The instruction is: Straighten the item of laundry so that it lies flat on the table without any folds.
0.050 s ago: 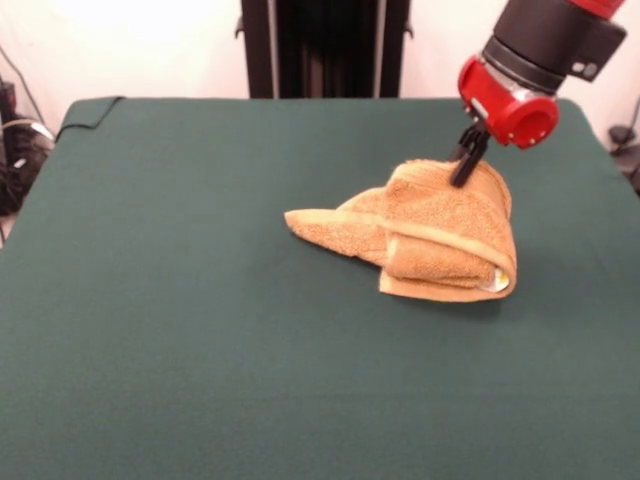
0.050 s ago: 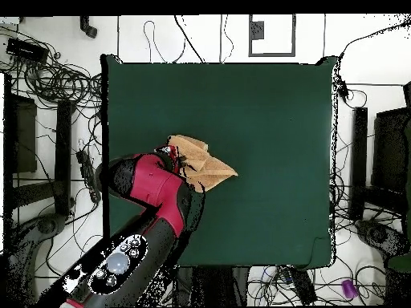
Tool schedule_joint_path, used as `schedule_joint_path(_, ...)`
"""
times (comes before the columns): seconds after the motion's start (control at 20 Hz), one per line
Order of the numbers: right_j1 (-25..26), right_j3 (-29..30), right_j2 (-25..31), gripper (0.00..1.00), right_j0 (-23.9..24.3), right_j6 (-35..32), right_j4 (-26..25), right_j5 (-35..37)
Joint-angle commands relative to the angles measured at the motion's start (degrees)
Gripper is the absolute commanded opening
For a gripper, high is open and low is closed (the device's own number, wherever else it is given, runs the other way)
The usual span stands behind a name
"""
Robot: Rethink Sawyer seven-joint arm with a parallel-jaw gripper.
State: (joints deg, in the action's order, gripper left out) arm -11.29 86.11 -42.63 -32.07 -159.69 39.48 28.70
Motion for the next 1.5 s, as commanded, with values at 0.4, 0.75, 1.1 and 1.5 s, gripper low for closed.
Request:
schedule_joint_path(0.4,5.3,-5.6,-1.9,0.0,-4.3,-24.5,2.2,10.2)
schedule_joint_path(0.75,6.7,-7.4,-3.8,0.0,-5.1,-27.8,2.6,13.3)
schedule_joint_path(1.1,6.5,-9.3,-4.3,0.0,-5.7,-30.7,2.8,17.2)
schedule_joint_path(1.5,4.3,-8.2,0.5,0.0,-4.6,-30.6,4.9,14.2)
